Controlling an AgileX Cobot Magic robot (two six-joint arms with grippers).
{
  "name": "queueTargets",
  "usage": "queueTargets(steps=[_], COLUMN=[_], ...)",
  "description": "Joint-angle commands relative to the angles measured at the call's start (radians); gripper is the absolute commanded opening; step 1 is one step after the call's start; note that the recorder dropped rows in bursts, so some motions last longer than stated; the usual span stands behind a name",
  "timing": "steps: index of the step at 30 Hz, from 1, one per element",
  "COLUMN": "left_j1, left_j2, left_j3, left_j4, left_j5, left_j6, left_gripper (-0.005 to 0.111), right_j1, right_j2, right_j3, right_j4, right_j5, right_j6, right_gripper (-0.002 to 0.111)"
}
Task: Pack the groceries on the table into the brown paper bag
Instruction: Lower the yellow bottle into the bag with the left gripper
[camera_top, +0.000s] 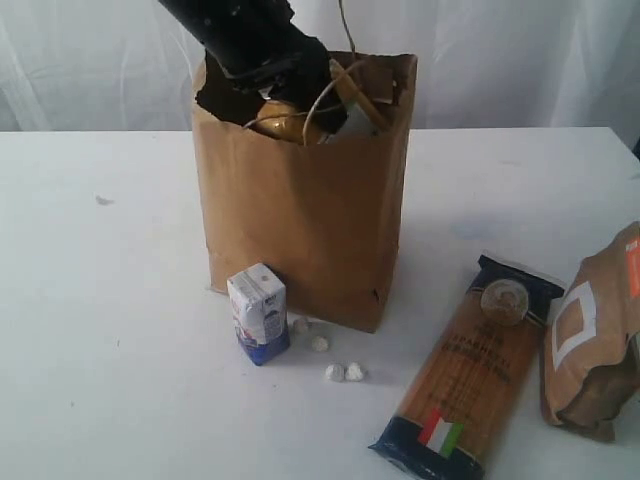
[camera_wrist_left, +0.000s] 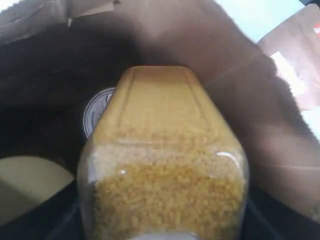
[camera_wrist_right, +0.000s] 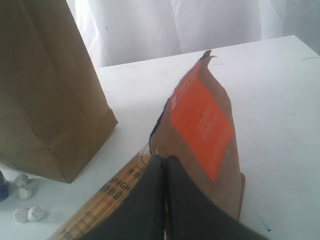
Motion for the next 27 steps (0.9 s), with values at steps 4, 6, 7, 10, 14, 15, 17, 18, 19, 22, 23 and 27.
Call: queueTargets(steps=[4, 6, 7, 10, 14, 15, 17, 18, 19, 22, 23, 27], left_j1=[-0.008, -0.008, -0.008, -0.008, -0.008, -0.008, -0.008, -0.008, -0.008, -0.008, -0.008, -0.008], left_j2=[0.004, 0.004, 0.004, 0.004, 0.004, 0.004, 0.004, 0.004, 0.004, 0.002, 0.002, 0.000], left_j3=[-0.012, -0.014, -0.014, -0.014, -0.014, -0.014, -0.014, -0.014, -0.014, -0.016, -0.016, -0.016], left_j4=[-0.026, -0.022, -0.020, -0.029, -0.061, -0.066, -0.079, -0.086, -0.090, -0.093, -0.098, -0.111], left_j5=[0.044, 0.037, 0.035, 0.035, 0.038, 0.038, 0.023, 0.014, 0.005, -0.001, -0.001, -0.006], left_j6=[-0.061, -0.061, -0.061, -0.061, -0.057, -0.058, -0.068, -0.078, -0.087, -0.086, -0.086, -0.086], left_gripper=[0.000, 0.000, 0.000, 0.004, 0.045, 0.058, 0.082, 0.086, 0.087, 0.082, 0.080, 0.072], right_j1=[-0.005, -0.005, -0.005, -0.005, -0.005, -0.005, -0.005, -0.005, -0.005, -0.005, -0.005, -0.005], right_j2=[-0.006, -0.006, -0.006, -0.006, -0.006, -0.006, -0.006, -0.006, -0.006, -0.006, -0.006, -0.006], right_j3=[0.004, 0.004, 0.004, 0.004, 0.004, 0.004, 0.004, 0.004, 0.004, 0.004, 0.004, 0.004], right_j4=[-0.002, -0.002, -0.002, -0.002, -0.002, -0.002, -0.002, -0.002, -0.002, -0.002, -0.002, -0.002], right_j5=[-0.011, -0.011, -0.011, -0.011, -0.011, -0.011, -0.011, -0.011, -0.011, -0.011, -0.011, -0.011], right_j6=[0.000, 0.000, 0.000, 0.000, 0.000, 0.000, 0.000, 0.000, 0.000, 0.000, 0.000, 0.000], right_gripper=[0.000, 0.000, 0.000, 0.000, 0.000, 0.000, 0.000, 0.000, 0.000, 0.000, 0.000, 0.000])
